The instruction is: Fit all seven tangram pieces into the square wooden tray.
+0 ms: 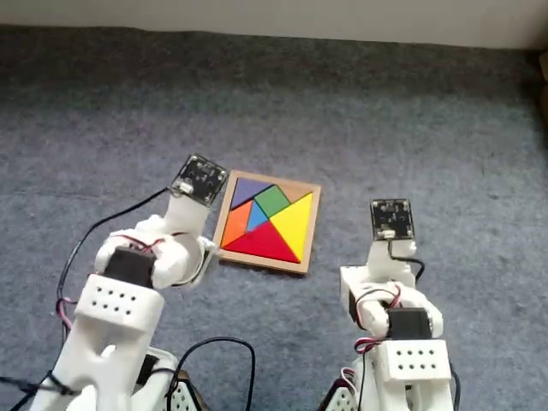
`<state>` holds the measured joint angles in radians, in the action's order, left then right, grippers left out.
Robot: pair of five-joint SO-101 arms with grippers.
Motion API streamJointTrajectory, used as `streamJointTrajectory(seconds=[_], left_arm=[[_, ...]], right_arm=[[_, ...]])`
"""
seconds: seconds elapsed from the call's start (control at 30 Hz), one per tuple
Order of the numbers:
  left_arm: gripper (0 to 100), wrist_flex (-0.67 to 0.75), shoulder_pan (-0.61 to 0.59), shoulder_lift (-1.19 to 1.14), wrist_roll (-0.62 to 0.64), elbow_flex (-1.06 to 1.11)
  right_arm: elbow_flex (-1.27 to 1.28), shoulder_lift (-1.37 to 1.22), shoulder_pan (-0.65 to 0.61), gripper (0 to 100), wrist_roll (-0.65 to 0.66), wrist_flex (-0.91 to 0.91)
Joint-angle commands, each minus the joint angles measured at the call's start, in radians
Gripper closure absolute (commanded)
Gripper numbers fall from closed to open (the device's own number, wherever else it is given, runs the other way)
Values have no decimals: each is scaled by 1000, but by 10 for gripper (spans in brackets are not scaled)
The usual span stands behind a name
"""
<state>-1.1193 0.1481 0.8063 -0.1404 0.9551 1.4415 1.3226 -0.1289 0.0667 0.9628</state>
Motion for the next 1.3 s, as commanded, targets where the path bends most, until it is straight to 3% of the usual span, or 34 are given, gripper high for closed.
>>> streamJointTrajectory(seconds=[0.0,0.33,0.5,1.0,1.27], left_arm=[[793,21,42,-194,-6,-142],[793,15,74,-544,-3,-409],[793,20,134,-667,-3,-493],[796,15,137,-1020,-2,-737],[947,14,137,-1047,-2,-768]], right_arm=[[68,140,13,975,9,-24],[294,526,108,973,12,-19],[326,493,122,972,12,-19],[328,486,122,972,12,-2],[328,493,120,972,12,45]])
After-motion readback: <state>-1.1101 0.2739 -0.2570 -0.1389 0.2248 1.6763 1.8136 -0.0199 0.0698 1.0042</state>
